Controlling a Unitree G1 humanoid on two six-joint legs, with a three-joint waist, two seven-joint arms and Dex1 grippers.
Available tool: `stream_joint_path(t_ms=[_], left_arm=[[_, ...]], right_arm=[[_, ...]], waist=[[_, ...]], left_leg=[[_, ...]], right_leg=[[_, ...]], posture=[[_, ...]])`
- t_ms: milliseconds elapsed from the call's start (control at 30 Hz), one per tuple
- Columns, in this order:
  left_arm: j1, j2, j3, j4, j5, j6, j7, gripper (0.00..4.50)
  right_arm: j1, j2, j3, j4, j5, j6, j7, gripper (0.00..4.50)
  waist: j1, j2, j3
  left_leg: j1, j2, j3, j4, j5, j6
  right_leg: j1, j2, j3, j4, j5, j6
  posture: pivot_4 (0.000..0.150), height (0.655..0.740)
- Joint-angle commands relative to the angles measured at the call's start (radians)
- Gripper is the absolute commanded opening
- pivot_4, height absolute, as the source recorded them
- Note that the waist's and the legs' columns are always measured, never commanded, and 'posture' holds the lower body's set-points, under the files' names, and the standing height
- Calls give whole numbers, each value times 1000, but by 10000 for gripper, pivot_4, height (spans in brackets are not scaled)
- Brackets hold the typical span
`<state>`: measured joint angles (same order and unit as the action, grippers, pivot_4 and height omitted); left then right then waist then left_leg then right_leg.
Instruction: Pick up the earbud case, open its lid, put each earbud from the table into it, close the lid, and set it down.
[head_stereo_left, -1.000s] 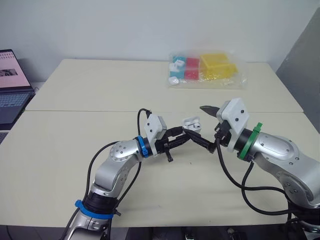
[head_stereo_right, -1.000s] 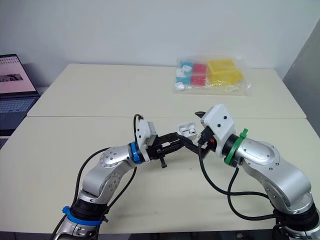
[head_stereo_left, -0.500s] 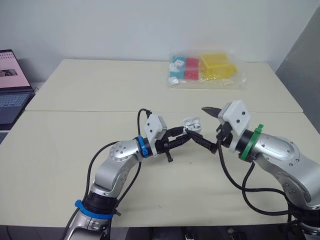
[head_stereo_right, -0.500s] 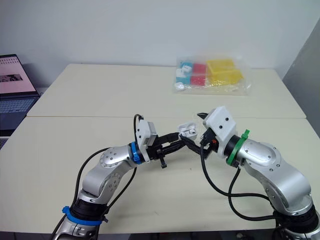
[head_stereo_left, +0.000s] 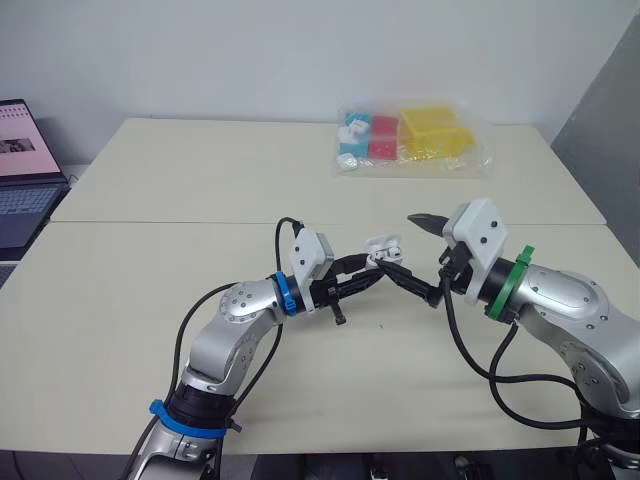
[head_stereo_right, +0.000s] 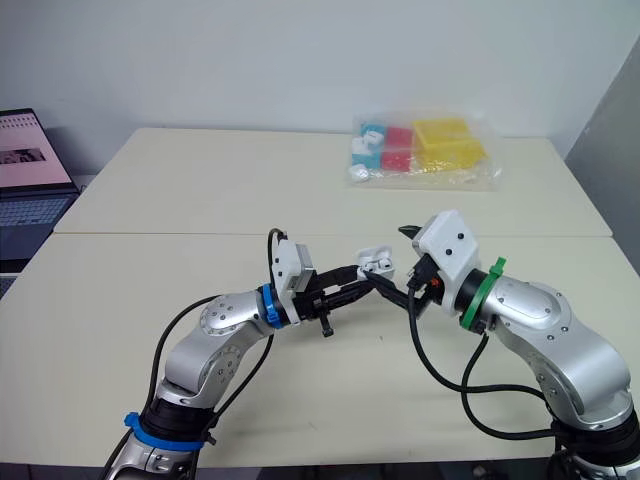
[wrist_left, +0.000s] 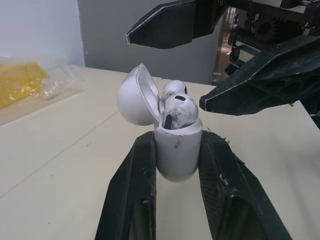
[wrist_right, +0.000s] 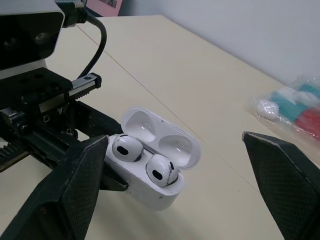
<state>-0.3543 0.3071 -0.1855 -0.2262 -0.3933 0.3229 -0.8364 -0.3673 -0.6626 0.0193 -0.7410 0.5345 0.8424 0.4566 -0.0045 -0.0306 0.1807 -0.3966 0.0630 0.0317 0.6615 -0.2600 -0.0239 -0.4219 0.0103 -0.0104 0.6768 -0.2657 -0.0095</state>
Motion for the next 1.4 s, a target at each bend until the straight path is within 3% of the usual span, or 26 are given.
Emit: stream_joint_path(t_ms=[33, 467, 567, 900, 933, 1067, 1400], left_arm=[[-7, -3, 4, -32, -10, -21, -3, 7984], [-8, 8, -6, -24, 1, -43, -29, 7984], [-11, 16, -26, -23, 6, -58, -63, 7984], [-23, 17, -54, -13, 20, -86, -105, 7984], [-24, 18, -54, -12, 22, -90, -106, 7984], [-19, 30, -66, -12, 39, -115, -126, 7984], [-19, 34, -61, -8, 45, -123, -122, 7984]], right_arm=[[-4, -14, -31, -17, 4, -15, 19, 45000], [-44, -81, -177, 4, 202, 41, 136, 45000], [-148, -121, -166, 128, 191, 53, 167, 38724], [-398, -189, 66, 490, 31, -71, 453, 2563], [-416, -195, 92, 508, 28, -70, 503, 788], [-476, -203, 153, 540, 59, -26, 656, 0], [-473, -241, 159, 477, 97, 79, 764, 0]], waist=[[0, 0, 0], [0, 0, 0], [-1, 0, 0], [-1, 0, 0], [0, 0, 0], [0, 0, 0], [2, 0, 0]], left_leg=[[0, 0, 0, 0, 0, 0], [0, 0, 0, 0, 0, 0], [1, 0, 0, 0, 0, 0], [1, 0, 1, 0, 0, 0], [1, 0, 1, 0, 0, 0], [0, 0, 0, 0, 0, 1], [0, 0, 0, 1, 0, 1]], right_leg=[[0, 0, 0, 0, 0, 0], [0, 0, 0, 0, 0, 0], [0, 0, 1, 1, 0, 0], [0, 1, 1, 1, 0, -1], [-1, 1, 1, 1, 0, -1], [-1, 1, 1, 0, 0, -1], [-1, 1, 1, 1, 0, -1]], posture=[[1500, 7400], [1500, 7400], [1500, 7400], [1500, 7400], [1500, 7400], [1500, 7400], [1500, 7400]])
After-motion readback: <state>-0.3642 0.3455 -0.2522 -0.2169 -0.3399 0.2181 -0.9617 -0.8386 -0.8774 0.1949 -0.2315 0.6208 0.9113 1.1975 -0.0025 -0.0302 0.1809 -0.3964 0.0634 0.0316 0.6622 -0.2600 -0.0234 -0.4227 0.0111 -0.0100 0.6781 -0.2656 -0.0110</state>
